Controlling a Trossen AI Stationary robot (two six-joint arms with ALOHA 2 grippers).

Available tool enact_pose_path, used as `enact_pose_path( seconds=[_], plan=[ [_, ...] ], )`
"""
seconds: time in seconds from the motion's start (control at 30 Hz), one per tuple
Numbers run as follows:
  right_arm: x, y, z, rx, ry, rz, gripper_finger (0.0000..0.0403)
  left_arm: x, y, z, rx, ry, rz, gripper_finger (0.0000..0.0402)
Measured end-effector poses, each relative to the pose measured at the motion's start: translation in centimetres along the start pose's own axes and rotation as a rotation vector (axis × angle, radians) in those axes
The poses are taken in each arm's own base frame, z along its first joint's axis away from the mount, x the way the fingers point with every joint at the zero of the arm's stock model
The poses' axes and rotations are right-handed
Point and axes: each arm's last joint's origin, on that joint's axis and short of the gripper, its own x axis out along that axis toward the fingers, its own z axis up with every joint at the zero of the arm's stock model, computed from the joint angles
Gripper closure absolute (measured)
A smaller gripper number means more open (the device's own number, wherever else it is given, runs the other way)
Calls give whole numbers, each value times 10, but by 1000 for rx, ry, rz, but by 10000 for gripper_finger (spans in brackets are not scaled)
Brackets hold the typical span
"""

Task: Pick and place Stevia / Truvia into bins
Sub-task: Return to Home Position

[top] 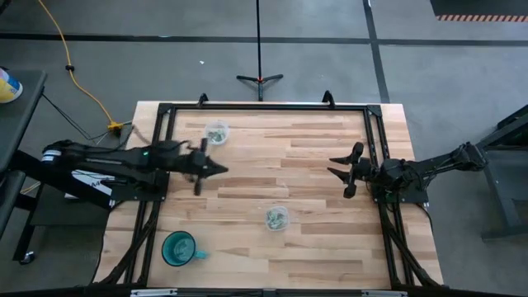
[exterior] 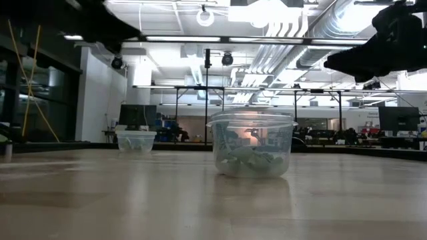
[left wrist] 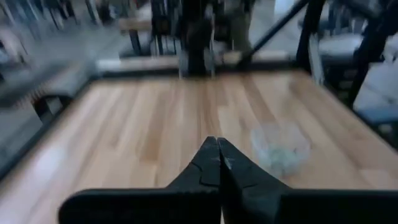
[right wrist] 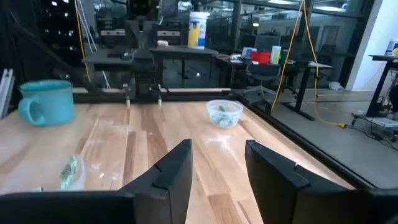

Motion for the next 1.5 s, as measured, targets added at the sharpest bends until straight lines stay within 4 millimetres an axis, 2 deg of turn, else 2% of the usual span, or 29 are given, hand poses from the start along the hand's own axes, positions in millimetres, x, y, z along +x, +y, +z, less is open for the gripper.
enact_pose_path(
  seconds=[0.1,0.2,0.33,0.47,0.63,0.73,0.87,1.07,1.17,1.33,1.5],
  plan=[
    [0,0,3,21,-28,1,263,-23,-7,-1,37,-116,52,381],
    [0,0,4,12,-44,11,263,-37,-9,-14,38,-160,128,366],
    [0,0,7,-20,-72,18,263,-48,-13,-31,43,-200,48,344],
    [-1,2,11,-11,-114,94,263,-60,-12,-38,18,-240,64,380],
    [-1,3,11,-10,-114,138,263,-71,-12,-43,-6,-269,69,368],
    [-1,3,11,19,-109,129,264,-72,-11,-47,-18,-249,79,360],
    [-1,4,11,-9,-121,155,286,-71,-12,-51,-16,-201,75,381],
    [2,-2,8,-17,-90,169,389,-71,-10,-57,-78,-144,140,365],
    [3,-5,9,-2,-107,162,385,-70,-10,-60,-85,-110,141,381],
    [2,-6,9,-29,-109,155,399,-70,-11,-62,-91,-88,109,379],
    [-1,-8,2,42,-35,126,401,-70,-12,-64,-88,-68,93,379]
  ],
)
